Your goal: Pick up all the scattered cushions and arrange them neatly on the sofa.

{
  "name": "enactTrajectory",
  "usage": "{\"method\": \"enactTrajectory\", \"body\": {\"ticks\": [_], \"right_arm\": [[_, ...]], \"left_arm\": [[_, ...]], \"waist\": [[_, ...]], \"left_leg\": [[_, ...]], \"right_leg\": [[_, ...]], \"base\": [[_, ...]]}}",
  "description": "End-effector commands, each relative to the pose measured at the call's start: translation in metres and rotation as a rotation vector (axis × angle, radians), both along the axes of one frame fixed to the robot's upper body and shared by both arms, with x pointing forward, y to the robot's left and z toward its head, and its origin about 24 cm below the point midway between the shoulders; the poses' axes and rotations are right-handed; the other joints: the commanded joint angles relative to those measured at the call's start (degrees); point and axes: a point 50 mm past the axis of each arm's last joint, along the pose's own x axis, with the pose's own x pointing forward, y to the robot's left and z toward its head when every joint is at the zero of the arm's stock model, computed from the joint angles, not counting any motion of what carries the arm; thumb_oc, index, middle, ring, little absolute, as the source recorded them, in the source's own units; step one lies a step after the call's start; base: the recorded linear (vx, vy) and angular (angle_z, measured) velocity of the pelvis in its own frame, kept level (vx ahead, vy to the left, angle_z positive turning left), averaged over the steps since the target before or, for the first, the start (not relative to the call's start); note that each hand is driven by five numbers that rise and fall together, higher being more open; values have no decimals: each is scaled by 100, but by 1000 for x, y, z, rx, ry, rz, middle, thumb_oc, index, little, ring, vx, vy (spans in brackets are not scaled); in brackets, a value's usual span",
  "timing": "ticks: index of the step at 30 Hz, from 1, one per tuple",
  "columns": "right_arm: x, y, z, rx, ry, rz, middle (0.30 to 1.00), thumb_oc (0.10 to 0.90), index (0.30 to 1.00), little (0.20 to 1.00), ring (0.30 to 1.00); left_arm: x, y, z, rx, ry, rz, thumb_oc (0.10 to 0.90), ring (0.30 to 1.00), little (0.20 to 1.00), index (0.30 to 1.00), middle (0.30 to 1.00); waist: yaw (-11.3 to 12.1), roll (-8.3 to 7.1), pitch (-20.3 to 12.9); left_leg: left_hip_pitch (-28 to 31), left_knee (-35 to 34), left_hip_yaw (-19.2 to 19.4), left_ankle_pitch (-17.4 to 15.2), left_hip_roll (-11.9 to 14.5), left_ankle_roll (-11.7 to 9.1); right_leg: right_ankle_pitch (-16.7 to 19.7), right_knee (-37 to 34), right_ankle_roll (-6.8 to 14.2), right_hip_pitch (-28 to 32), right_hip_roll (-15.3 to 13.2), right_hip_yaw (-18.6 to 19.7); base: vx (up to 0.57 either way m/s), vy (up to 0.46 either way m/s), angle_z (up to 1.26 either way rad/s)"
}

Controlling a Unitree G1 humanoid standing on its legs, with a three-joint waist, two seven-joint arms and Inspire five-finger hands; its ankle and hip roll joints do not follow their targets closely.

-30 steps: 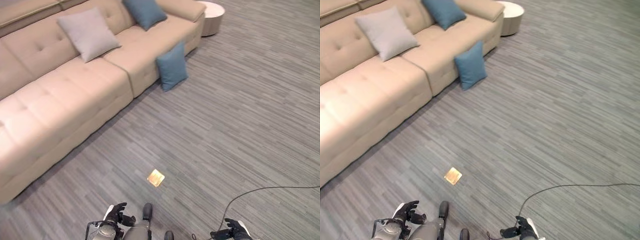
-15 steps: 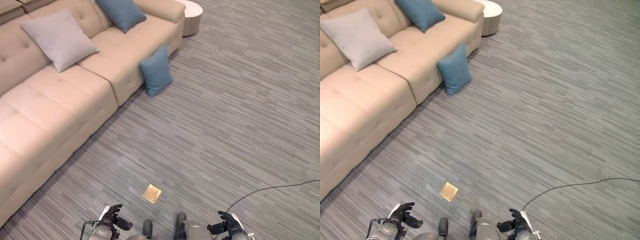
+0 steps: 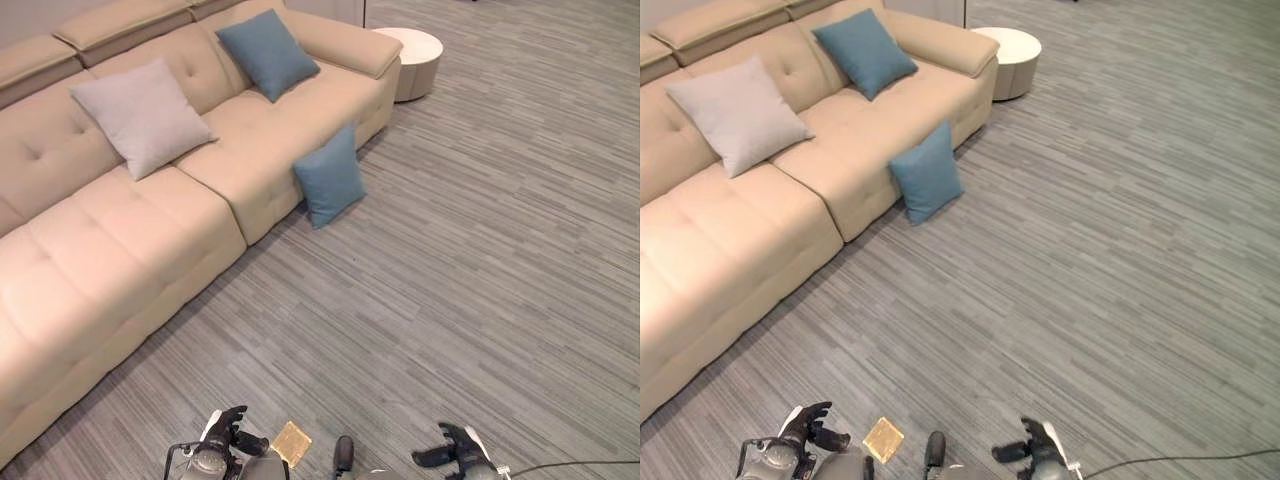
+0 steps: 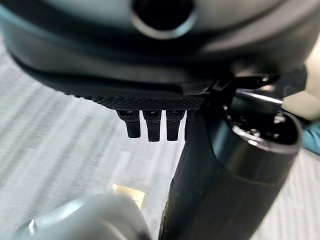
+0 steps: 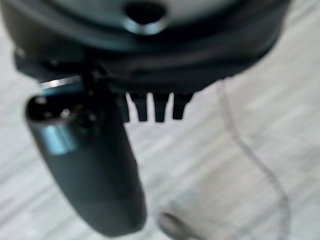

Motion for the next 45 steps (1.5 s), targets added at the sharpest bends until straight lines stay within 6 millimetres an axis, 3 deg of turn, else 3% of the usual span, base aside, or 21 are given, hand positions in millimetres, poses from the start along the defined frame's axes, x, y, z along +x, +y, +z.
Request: {"method": "enactTrajectory", "body": {"ticks": [1,2,4,9,13,15,16,19,21,24,29,30,31,33,34,35,39,40,42,43,45], "right_arm": [[-20,-25,1,-64,37,-49,900,800,900,900,900],[-21,-25,1,-64,37,-49,900,800,900,900,900],[-23,-26,0,-70,47,-44,900,800,900,900,900],[-29,-22,-4,-61,72,-38,900,800,900,900,900],[-28,-16,-5,-40,78,-18,900,800,900,900,900],[-25,-14,-5,-39,73,-2,900,800,900,900,900],[-19,-12,-3,-31,55,11,900,800,900,900,900],[-14,-9,-2,-23,39,15,900,800,900,900,900],[-10,-6,-1,-21,28,31,900,800,900,900,900],[-7,-5,-1,-27,28,49,900,800,900,900,900],[-12,-7,-2,-27,46,34,900,800,900,900,900],[-21,-6,-6,-12,64,18,900,800,900,900,900],[-21,-6,-6,-12,65,18,900,800,900,900,900],[-25,-6,-7,-5,70,-5,900,800,900,900,900],[-24,-6,-6,6,57,-20,900,800,900,900,900],[-22,-6,-6,11,47,-25,900,800,900,900,900],[-18,-8,-4,8,42,-34,900,800,900,900,900],[-17,-8,-4,10,39,-40,900,800,900,900,900],[-17,-9,-3,11,35,-39,900,800,900,900,900],[-20,-11,-4,2,42,-35,900,800,900,900,900],[-22,-12,-4,-6,50,-33,900,800,900,900,900]], "left_arm": [[-4,-5,-3,30,21,-73,800,900,900,900,900],[-5,-5,-3,30,22,-73,800,900,900,900,900],[-6,-6,-3,34,25,-86,800,900,900,900,900],[-18,-1,-8,31,69,-46,800,900,900,900,900],[-22,5,-8,33,82,-21,800,900,900,900,900],[-21,8,-7,36,77,-15,800,900,900,900,900],[-18,10,-5,38,62,-6,800,900,900,900,900],[-14,12,-4,34,44,10,800,900,900,900,900],[-9,12,-1,32,24,11,800,900,900,900,900],[-13,13,-3,36,41,15,800,900,900,900,900],[-18,13,-5,11,49,50,800,900,900,900,900],[-23,10,-8,-5,59,64,800,900,900,900,900],[-23,10,-8,-5,59,64,800,900,900,900,900],[-24,6,-9,-21,63,65,800,900,900,900,900],[-23,4,-8,-27,58,52,800,900,900,900,900],[-19,2,-7,-31,48,44,800,900,900,900,900],[-11,0,-4,-40,23,44,800,900,900,900,900],[-10,-1,-4,-39,20,31,800,900,900,900,900],[-9,-3,-4,-38,20,20,800,900,900,900,900],[-9,-6,-5,-34,27,-11,800,900,900,900,900],[-10,-7,-5,-28,32,-26,800,900,900,900,900]], "waist": [[136,142,123],[137,133,132],[274,256,128],[340,196,-53],[423,51,-192],[389,55,-144],[322,108,-69],[264,209,-30],[162,265,18],[59,176,42],[-92,158,9],[-118,162,-113],[-120,168,-110],[-118,191,-146],[-78,186,-105],[-51,127,-67],[50,40,87],[97,-4,108],[126,12,119],[181,64,119],[217,200,59]], "left_leg": [[32,-1109,-9,423,-238,381],[66,-1144,-4,435,-250,382],[-199,-2004,-205,1018,-369,321],[-98,-2147,-278,1102,-418,406],[73,-1921,-168,755,-546,626],[298,-1909,-95,570,-591,780],[515,-1905,-84,419,-596,897],[779,-1959,-125,279,-567,965],[1143,-2066,-222,86,-602,976],[1580,-2163,-260,-184,-701,910],[2084,-2159,-396,-527,-661,777],[2186,-1959,-423,-490,-585,658],[2191,-1955,-426,-496,-578,655],[2065,-1318,-399,-205,-454,456],[1707,-270,-298,267,-267,275],[1473,200,-273,517,-251,261],[855,1261,-214,695,-170,314],[463,1042,-116,596,-176,394],[347,837,-71,484,-180,414],[170,-116,58,252,-294,481],[70,-1261,27,569,-399,454]], "right_leg": [[-939,344,361,173,-147,174],[-946,342,364,191,-158,176],[-1151,280,383,530,54,403],[-1381,430,432,787,28,654],[-1354,1304,693,635,-219,786],[-945,2226,925,194,-365,769],[-494,2939,1097,-234,-448,701],[-436,3317,1043,-654,-497,560],[-672,2726,869,-1083,-444,285],[-479,1474,822,-1308,-525,-45],[-233,677,918,-1308,-504,-105],[-200,717,745,-1143,-447,-44],[-203,716,744,-1134,-441,-49],[-230,636,620,-866,-362,-84],[-365,573,446,-563,-249,-43],[-424,534,373,-436,-260,-13],[-622,503,181,-140,-216,105],[-727,477,175,31,-244,180],[-769,403,210,151,-220,217],[-874,274,304,375,-166,266],[-989,223,358,471,-46,330]], "base": [[223,51,-3],[236,52,-3],[412,96,-12],[354,133,-42],[271,165,-57],[194,147,-43],[180,120,-24],[253,86,0],[413,11,6],[340,-69,-4],[405,-111,-2],[286,-92,22],[394,-133,36],[273,-166,28],[310,-246,14],[219,-185,4],[243,-143,-28],[289,-32,-5],[337,-5,-15],[367,52,-16],[436,85,-6]]}}
